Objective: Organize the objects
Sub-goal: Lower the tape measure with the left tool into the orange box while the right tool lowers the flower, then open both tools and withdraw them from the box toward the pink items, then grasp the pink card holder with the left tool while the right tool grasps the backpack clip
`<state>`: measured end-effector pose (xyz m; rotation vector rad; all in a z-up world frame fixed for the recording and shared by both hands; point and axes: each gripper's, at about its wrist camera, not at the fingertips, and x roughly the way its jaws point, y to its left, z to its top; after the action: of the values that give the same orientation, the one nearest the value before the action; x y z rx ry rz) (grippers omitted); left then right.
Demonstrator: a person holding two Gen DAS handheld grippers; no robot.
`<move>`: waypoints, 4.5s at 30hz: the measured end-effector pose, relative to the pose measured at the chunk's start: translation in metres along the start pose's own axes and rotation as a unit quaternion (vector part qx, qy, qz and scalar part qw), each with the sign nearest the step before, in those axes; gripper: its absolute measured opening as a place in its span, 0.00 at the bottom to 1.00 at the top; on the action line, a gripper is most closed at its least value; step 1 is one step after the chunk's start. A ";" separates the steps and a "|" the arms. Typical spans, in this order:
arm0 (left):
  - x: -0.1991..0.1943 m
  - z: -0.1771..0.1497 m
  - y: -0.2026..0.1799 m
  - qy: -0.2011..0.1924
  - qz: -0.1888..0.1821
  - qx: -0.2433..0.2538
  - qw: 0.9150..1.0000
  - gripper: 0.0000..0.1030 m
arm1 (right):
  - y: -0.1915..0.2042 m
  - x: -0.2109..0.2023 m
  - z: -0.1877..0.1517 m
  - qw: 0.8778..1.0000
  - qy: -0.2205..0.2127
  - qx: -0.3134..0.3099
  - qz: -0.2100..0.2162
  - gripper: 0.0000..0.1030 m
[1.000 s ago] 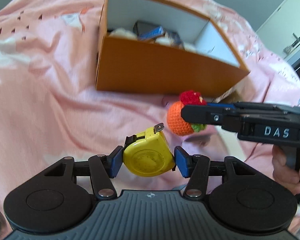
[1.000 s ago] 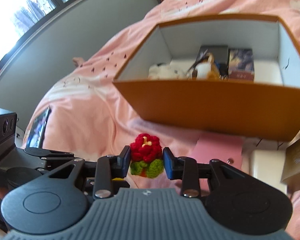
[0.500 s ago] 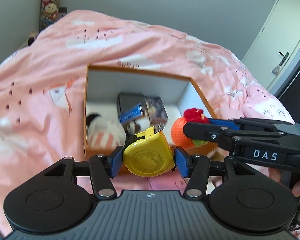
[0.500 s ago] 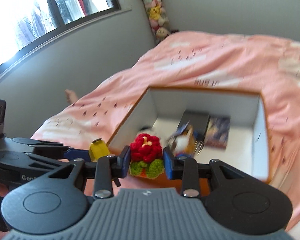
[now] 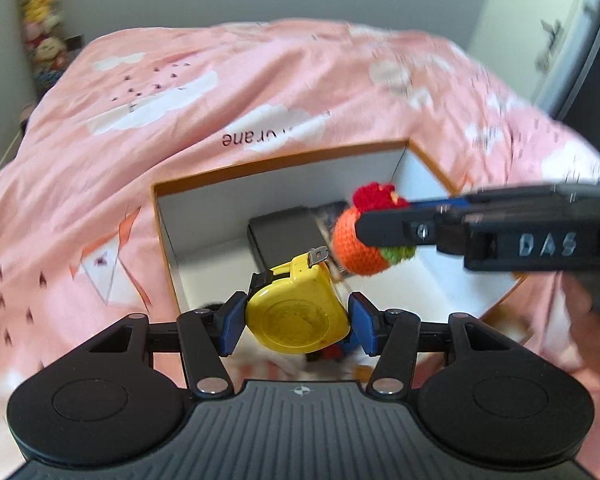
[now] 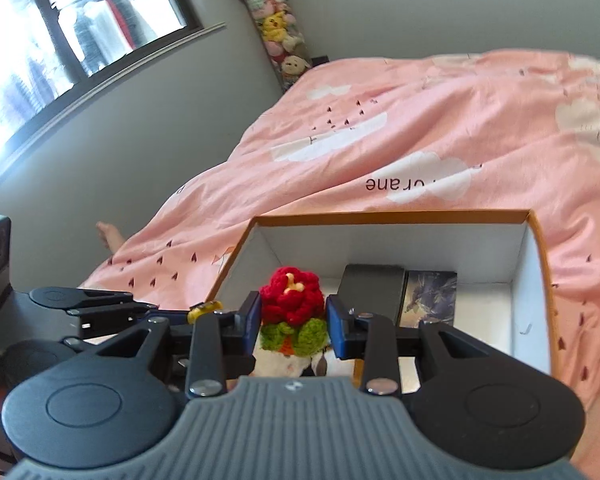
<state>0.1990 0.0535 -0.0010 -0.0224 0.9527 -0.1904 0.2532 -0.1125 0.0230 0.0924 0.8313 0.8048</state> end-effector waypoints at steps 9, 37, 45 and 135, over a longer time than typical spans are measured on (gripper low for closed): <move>0.049 0.025 0.001 0.069 0.048 0.132 0.988 0.61 | -0.027 0.049 0.023 0.996 0.023 0.078 0.024 0.35; 0.097 0.026 0.010 0.141 0.057 0.234 0.960 0.65 | -0.053 0.149 0.029 0.993 0.087 0.076 -0.004 0.35; 0.053 0.016 0.036 0.058 0.045 0.119 0.990 0.64 | -0.048 0.157 0.031 0.992 0.092 0.090 0.011 0.36; 0.084 -0.136 -0.040 0.083 -0.165 -0.283 0.941 0.50 | -0.042 -0.028 -0.185 0.979 0.114 -0.055 -0.163 0.33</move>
<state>0.1302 0.0081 -0.1434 -0.7108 1.1435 -0.2245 0.1400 -0.2030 -0.1024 -0.2335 0.9859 0.5552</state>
